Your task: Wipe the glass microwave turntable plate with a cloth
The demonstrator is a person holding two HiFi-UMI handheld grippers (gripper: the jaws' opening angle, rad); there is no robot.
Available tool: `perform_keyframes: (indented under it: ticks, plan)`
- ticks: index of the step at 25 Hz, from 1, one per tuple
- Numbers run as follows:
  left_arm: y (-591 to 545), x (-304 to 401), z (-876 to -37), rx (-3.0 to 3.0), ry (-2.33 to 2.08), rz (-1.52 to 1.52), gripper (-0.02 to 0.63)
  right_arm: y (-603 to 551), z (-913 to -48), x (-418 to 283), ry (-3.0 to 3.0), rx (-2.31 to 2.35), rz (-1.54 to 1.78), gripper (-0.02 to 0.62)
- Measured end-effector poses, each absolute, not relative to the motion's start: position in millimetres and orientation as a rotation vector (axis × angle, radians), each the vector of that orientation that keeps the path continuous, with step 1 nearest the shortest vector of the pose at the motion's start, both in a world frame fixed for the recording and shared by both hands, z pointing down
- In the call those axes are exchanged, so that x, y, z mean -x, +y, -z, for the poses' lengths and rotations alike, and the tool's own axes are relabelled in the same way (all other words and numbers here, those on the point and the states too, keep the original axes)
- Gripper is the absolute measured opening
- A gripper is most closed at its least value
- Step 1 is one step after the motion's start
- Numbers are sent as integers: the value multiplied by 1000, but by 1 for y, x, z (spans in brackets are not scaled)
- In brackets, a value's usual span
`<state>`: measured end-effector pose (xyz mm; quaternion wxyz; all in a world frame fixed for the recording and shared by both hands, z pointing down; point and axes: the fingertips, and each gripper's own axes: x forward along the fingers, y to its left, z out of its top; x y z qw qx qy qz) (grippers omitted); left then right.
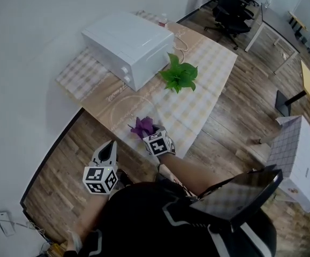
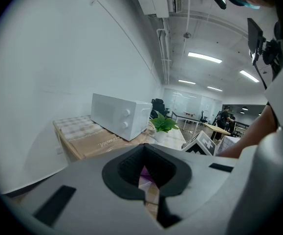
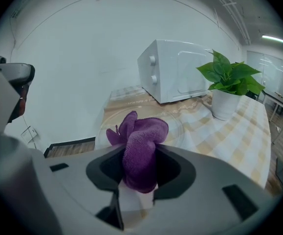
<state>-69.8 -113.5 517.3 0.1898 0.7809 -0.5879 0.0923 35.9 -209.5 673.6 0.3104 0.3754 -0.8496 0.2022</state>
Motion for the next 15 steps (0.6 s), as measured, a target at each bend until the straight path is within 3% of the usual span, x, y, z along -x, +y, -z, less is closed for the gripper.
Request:
perform_keyframes:
  ticks: [15]
  plan:
    - [-109,58,-516,-2155,-1712,-266,3,-217,-635,-60,-2350,-1081,-611,147]
